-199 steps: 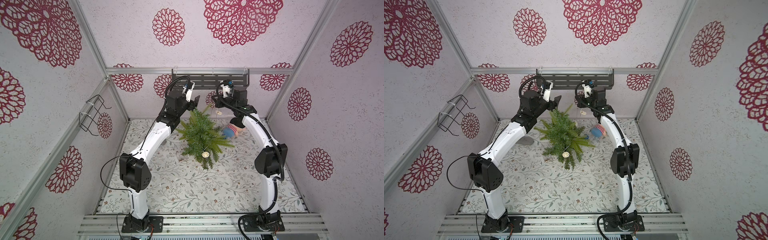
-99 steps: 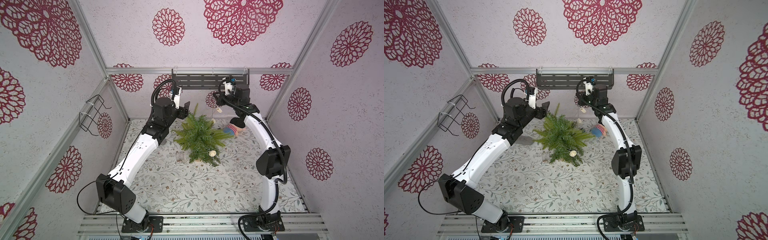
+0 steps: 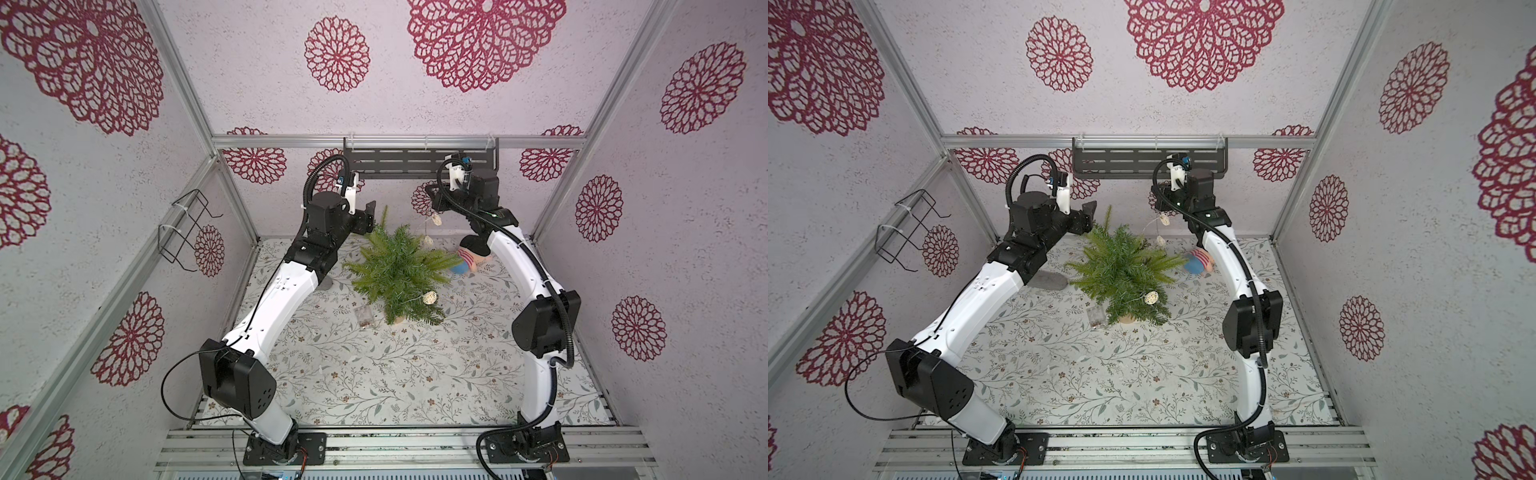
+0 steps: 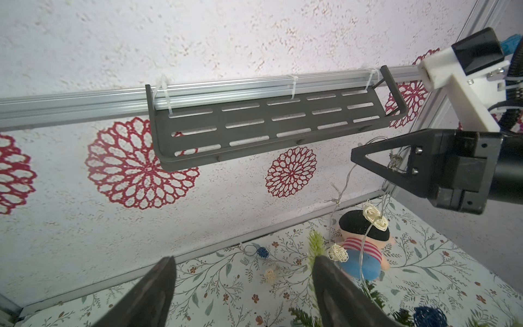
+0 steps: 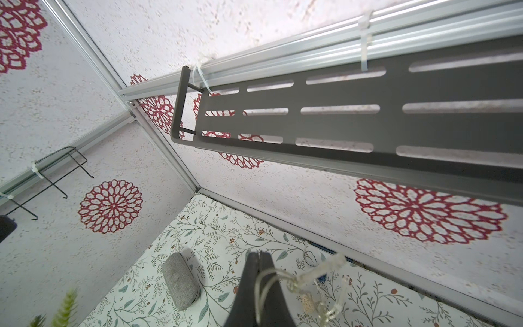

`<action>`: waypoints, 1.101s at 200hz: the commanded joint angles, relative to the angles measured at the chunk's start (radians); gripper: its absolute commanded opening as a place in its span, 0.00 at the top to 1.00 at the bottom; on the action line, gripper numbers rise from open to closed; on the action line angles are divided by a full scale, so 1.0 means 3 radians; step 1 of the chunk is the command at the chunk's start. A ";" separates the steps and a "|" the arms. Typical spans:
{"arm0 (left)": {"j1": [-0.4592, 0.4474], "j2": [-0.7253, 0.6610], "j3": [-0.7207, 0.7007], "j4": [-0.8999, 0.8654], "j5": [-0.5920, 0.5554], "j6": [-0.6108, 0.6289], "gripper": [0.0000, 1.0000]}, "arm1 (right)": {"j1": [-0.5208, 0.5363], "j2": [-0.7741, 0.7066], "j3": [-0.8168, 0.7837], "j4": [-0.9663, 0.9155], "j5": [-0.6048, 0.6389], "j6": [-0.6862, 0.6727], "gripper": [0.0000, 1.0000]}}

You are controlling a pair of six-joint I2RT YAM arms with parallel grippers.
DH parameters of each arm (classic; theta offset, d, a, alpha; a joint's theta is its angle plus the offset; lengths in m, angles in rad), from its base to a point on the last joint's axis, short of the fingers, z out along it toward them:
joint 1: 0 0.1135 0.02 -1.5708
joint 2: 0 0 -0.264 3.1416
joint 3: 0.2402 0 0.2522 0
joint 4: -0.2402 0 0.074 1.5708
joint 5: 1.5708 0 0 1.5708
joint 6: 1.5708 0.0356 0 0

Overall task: Remove string lights from the small christmas tree
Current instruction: Remove the light string from the Christmas tree.

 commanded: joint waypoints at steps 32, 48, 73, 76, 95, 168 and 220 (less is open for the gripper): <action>0.0049 0.0016 0.0194 0.0011 -0.0001 -0.0116 0.04 | 0.0019 -0.0201 0.0048 0.0152 0.0031 0.0037 1.00; 0.0070 0.0004 0.0228 -0.0025 0.0067 -0.0174 0.01 | 0.0019 -0.0204 0.0053 0.0162 0.0036 0.0028 1.00; 0.0095 -0.0091 0.0180 -0.0049 0.0042 -0.0211 0.00 | 0.0020 -0.0196 0.0142 0.0094 0.0066 -0.0019 1.00; 0.0095 -0.0110 0.0167 -0.0051 0.0032 -0.0214 0.00 | 0.0019 -0.0195 0.0154 0.0090 0.0064 -0.0025 1.00; 0.0101 -0.0239 0.0067 -0.0057 0.0068 -0.0205 0.01 | 0.0020 -0.0214 0.0163 0.0081 0.0075 -0.0042 1.00; 0.0234 -0.0749 -0.0320 -0.0450 0.0310 -0.0385 0.03 | 0.0014 -0.0361 0.0197 -0.0038 0.0218 -0.0211 1.00; 0.0248 -0.1215 -0.0912 -0.0506 0.0655 -0.0612 0.02 | 0.0014 -0.0499 0.0189 -0.0249 0.0358 -0.0377 1.00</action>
